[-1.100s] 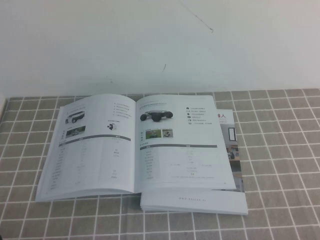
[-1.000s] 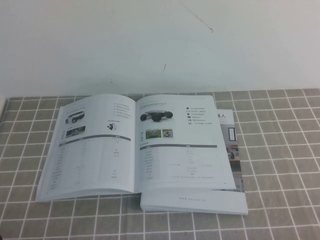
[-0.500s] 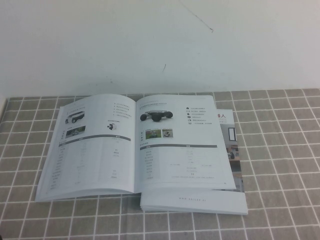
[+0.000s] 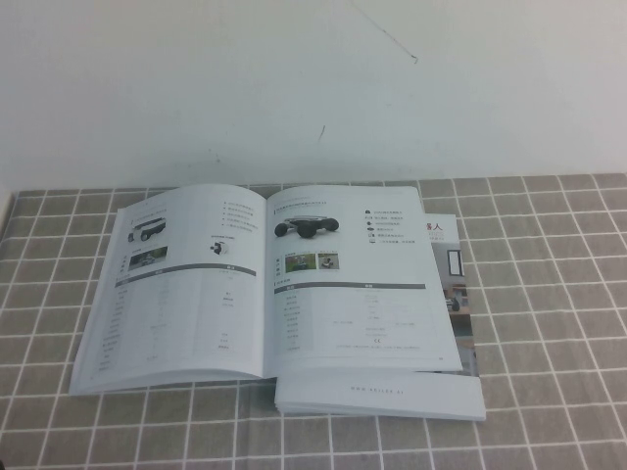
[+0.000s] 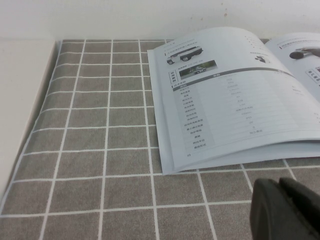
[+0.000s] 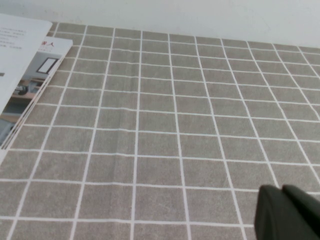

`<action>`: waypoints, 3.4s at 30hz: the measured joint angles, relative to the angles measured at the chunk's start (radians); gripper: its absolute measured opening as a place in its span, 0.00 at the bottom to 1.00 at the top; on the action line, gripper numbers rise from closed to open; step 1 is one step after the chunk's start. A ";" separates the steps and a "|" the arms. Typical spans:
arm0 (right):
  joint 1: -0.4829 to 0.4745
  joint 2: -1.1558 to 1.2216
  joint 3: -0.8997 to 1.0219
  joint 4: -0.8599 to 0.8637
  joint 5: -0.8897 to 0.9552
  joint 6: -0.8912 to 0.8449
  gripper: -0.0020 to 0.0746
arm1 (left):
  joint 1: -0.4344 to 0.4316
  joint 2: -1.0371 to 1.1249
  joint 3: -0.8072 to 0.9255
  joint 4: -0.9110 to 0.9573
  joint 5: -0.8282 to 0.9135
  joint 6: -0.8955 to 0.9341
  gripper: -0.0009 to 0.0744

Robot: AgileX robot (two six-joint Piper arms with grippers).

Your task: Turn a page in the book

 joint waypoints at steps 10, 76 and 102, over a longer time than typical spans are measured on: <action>0.000 0.000 0.000 0.000 0.000 0.000 0.02 | 0.000 0.000 0.000 0.000 0.000 0.000 0.01; 0.000 0.000 0.000 0.000 0.000 0.000 0.02 | 0.000 0.000 0.002 0.014 -0.023 0.054 0.01; 0.001 0.000 0.000 -0.026 -0.181 0.000 0.02 | 0.000 0.000 0.003 -0.071 -0.393 0.049 0.01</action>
